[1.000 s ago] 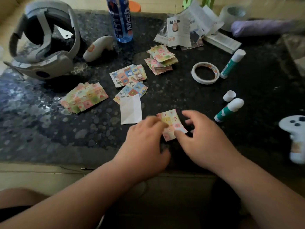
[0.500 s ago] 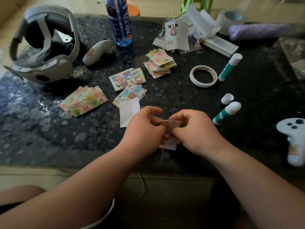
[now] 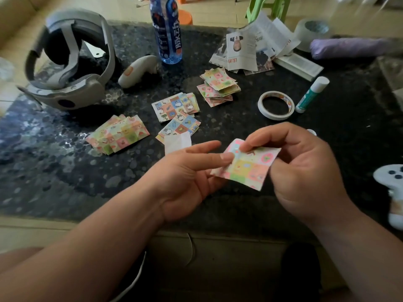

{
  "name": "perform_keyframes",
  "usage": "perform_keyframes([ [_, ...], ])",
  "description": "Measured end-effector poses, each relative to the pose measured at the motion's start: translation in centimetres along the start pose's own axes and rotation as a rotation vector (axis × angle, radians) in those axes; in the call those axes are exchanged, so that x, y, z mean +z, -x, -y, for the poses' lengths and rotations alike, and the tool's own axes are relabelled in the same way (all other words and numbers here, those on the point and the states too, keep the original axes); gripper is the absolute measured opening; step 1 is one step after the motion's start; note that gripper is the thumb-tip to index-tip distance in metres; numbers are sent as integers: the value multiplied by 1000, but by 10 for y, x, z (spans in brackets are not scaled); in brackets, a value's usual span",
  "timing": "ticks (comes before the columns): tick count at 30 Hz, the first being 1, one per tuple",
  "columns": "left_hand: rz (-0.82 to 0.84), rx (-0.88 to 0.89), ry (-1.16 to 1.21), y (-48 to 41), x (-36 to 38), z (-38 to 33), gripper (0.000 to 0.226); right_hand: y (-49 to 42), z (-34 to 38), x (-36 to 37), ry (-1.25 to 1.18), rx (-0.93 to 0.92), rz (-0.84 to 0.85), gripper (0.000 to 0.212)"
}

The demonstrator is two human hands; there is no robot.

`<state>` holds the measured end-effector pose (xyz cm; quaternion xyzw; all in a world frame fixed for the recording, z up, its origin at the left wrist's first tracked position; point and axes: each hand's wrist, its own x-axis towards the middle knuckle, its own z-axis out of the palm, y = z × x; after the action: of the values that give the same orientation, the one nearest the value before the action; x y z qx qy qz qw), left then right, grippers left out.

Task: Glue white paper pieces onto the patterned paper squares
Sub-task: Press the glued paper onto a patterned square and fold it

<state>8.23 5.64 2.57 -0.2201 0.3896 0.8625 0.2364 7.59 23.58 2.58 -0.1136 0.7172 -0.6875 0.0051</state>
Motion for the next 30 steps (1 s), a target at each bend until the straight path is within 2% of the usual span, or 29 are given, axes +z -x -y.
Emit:
perform_keyframes([
  [2,69,-11,-38,0,-1,-2,68,-3,2,0,-165,92,-43,46],
  [4,84,39,-77,-1,-2,-2,62,-6,4,0,-436,261,-110,56],
  [7,44,159,-127,-3,-4,1,54,-5,12,1,-750,522,-89,53],
  [8,31,190,-142,-4,-5,2,52,-3,12,2,-724,561,-26,53],
  [10,8,227,-164,-5,-7,3,50,-1,6,3,-481,585,90,47],
  [12,8,227,-171,-5,-7,4,51,1,2,6,-321,577,120,46],
  [15,68,181,-212,-2,-7,4,50,2,3,9,-271,554,79,38],
  [17,112,148,-278,1,-7,5,39,2,6,9,-226,522,71,33],
  [20,81,195,-396,1,-7,7,27,1,8,6,-115,446,85,30],
  [25,51,243,-480,-1,-8,8,28,1,7,2,86,420,131,23],
  [27,42,280,-504,0,-8,8,28,-1,8,0,69,445,151,8],
  [30,24,317,-531,2,-7,7,28,-2,9,-5,58,471,200,6],
])
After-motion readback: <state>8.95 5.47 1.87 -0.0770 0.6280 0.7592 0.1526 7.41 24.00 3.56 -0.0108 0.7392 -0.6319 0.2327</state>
